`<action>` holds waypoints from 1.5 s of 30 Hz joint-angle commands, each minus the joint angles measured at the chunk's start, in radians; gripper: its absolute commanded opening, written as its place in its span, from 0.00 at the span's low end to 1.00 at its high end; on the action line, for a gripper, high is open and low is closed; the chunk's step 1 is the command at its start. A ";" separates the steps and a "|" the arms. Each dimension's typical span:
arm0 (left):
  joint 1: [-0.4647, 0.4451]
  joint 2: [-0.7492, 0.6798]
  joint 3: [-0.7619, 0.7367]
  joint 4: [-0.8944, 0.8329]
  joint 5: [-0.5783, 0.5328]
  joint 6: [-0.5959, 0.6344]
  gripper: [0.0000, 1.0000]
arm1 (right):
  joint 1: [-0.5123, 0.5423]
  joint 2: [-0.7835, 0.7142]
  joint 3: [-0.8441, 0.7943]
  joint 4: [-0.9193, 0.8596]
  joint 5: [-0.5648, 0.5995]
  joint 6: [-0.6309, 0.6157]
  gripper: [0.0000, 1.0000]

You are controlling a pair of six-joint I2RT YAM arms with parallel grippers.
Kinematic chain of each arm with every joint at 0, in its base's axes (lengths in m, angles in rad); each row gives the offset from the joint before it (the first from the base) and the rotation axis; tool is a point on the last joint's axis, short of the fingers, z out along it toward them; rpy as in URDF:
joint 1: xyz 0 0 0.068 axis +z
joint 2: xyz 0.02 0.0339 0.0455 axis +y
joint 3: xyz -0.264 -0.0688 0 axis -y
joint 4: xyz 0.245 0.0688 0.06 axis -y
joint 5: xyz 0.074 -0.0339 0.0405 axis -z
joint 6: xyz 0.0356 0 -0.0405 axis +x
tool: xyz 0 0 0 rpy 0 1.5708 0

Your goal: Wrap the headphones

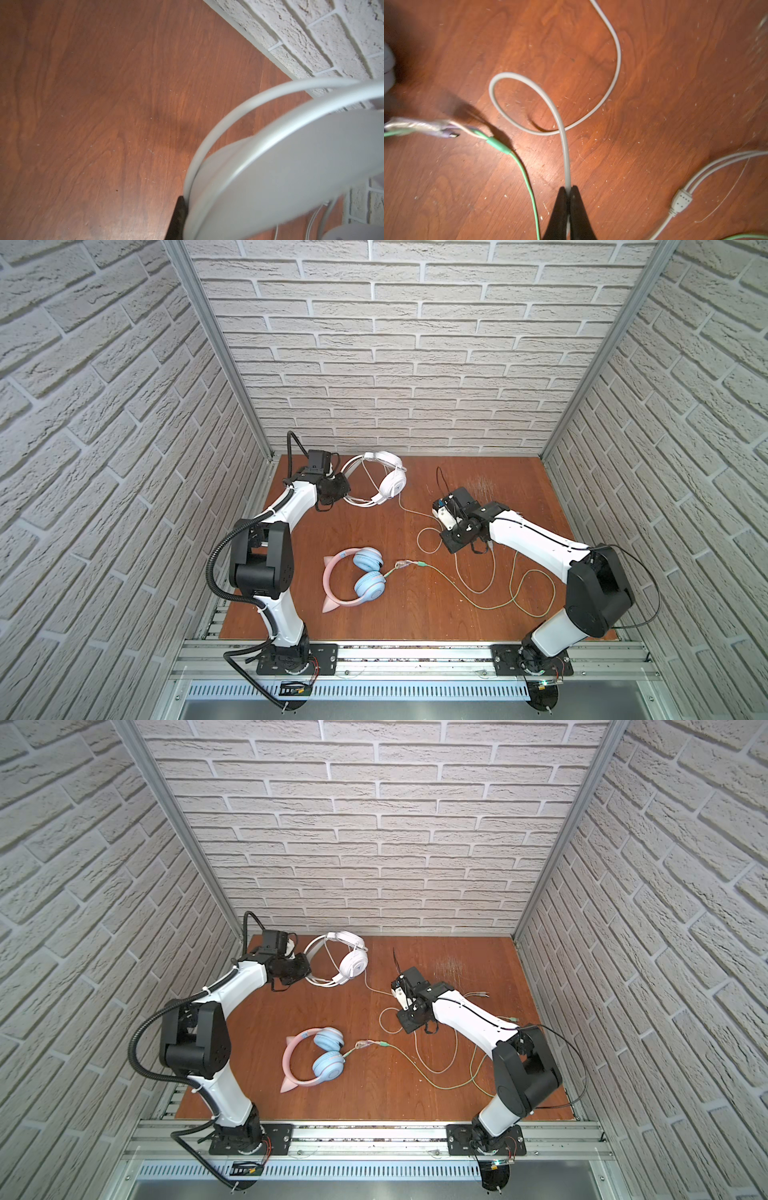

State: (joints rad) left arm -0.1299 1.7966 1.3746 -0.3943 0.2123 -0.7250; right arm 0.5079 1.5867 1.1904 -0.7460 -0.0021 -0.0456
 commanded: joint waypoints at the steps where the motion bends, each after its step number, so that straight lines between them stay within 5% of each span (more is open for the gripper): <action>1: -0.007 -0.017 0.053 0.042 -0.043 -0.041 0.00 | 0.005 -0.039 0.060 -0.064 -0.113 -0.199 0.05; 12: -0.043 0.045 0.120 0.026 -0.105 -0.061 0.00 | 0.006 -0.058 0.289 -0.261 -0.500 -0.545 0.05; 15: -0.060 0.068 0.143 0.012 -0.116 -0.050 0.00 | 0.006 -0.040 0.366 -0.299 -0.523 -0.593 0.05; 31: -0.204 0.109 0.259 -0.187 -0.243 0.146 0.00 | -0.113 0.088 0.697 -0.302 -0.393 -0.545 0.05; 38: -0.234 0.122 0.289 -0.209 -0.217 0.216 0.00 | -0.228 0.101 0.755 -0.147 -0.403 -0.356 0.06; 45: -0.271 0.132 0.339 -0.245 -0.168 0.300 0.00 | -0.265 0.251 0.932 -0.230 -0.368 -0.265 0.05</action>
State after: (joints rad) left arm -0.3794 1.9366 1.6638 -0.6525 -0.0067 -0.4709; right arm 0.2443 1.7897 2.0819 -0.9714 -0.3874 -0.3782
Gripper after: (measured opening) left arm 0.081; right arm 0.066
